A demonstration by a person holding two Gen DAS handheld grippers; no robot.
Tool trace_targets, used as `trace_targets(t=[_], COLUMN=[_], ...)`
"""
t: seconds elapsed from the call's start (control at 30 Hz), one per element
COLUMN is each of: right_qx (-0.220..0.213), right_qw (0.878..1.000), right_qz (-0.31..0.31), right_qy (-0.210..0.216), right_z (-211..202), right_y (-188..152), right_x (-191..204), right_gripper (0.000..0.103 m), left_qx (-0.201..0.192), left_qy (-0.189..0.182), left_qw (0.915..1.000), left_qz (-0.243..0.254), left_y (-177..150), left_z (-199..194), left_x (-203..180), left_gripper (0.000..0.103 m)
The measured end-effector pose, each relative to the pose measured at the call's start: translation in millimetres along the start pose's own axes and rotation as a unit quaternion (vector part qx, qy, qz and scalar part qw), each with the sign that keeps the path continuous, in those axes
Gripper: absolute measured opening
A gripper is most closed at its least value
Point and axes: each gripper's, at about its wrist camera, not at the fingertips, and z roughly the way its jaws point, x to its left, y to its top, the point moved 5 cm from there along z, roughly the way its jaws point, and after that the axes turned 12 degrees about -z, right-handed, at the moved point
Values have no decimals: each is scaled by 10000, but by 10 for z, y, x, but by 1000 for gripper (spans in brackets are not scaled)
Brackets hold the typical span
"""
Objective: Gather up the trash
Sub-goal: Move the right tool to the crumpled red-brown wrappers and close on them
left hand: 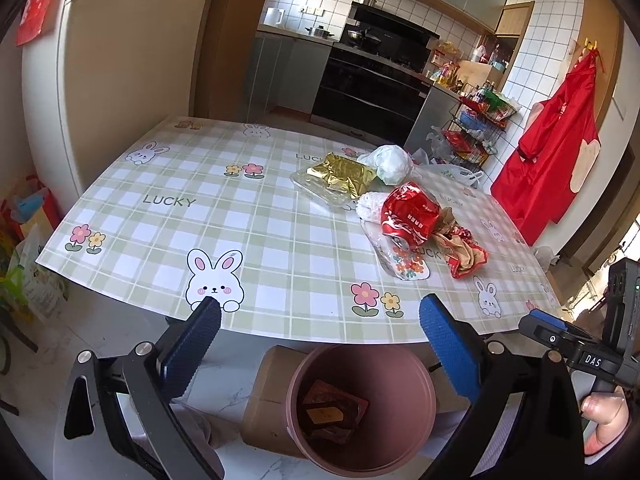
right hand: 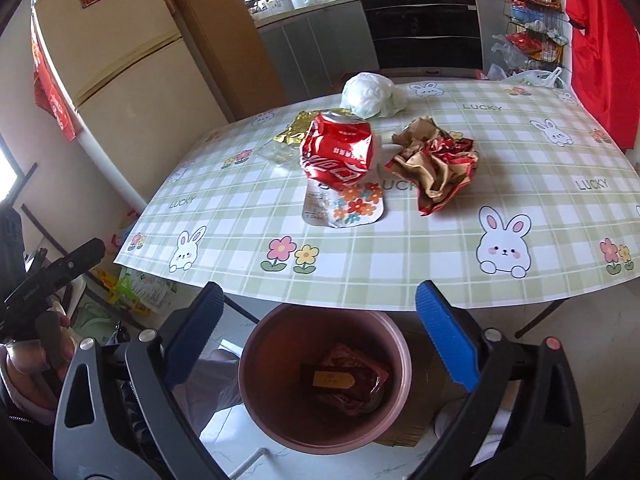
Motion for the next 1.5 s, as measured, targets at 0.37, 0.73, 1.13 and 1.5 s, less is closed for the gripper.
trace_targets(t=[0.37, 0.73, 1.13, 1.5], right_qx=[-28, -65, 146, 720], right_qw=[9992, 9978, 9902, 9878], right_qz=[68, 234, -421, -496], right_qy=[-387, -625, -1324, -1292], right_z=[-37, 19, 887, 1540], right_y=[26, 101, 645, 836], right_x=[-293, -686, -1190, -1514], right_gripper=[95, 95, 97, 97], left_qx=[21, 350, 598, 688], left_qy=[79, -494, -557, -520], left_qw=[9999, 9970, 9958, 9959], left_qz=[73, 489, 401, 282], left_y=[35, 135, 178, 353], left_z=[43, 467, 998, 1352], left_x=[13, -344, -533, -514], left_gripper=[97, 97, 97, 97])
